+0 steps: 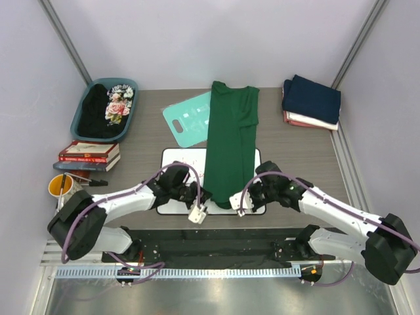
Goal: Fold and stack the t-shirts
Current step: Grab the bottom of the folded rectangular tshirt with both arms, then fold the folded rectangular tshirt in 1/3 of the way
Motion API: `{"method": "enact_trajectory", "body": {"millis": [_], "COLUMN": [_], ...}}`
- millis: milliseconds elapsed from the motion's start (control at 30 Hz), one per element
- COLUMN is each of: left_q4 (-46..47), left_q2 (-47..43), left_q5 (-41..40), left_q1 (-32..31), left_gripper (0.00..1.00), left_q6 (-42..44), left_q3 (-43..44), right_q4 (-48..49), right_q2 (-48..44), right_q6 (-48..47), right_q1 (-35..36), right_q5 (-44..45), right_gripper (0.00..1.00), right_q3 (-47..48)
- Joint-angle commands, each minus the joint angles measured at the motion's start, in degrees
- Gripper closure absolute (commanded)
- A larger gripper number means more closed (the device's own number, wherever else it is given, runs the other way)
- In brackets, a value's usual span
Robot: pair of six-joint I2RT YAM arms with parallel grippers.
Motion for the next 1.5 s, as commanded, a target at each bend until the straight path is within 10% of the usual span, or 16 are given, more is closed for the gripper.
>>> {"method": "enact_trajectory", "body": {"millis": [0,333,733,1467], "left_q4": [-6.8,-38.43,-45.67,-31.09], "left_q2": [-7.01,-12.38,-25.39,1.14], "left_q5": [-0.56,1.37,3.13,3.65], "left_q1": [0.07,-0.01,0.07,8.6], "left_gripper": [1.0,1.0,1.0,1.0], "left_q6": [-12.44,-20.89,-22.03,-9.37], "left_q3": [8.81,28.59,25.0,31.93], "right_q4": [-12.18,-36.44,-50.87,-20.29], "right_q2": [-0.31,3.74,-2.33,4.44], "right_q6": [8.86,13.54,9.4,12.13], "right_q1": [0.21,0.21,0.29,-2.78], "right_q5": [-2.73,-11.61,-18.65,5.61], "right_gripper": [0.99,0.99,0.99,0.99], "right_q3": [13.1,33.78,38.27,24.74]}}
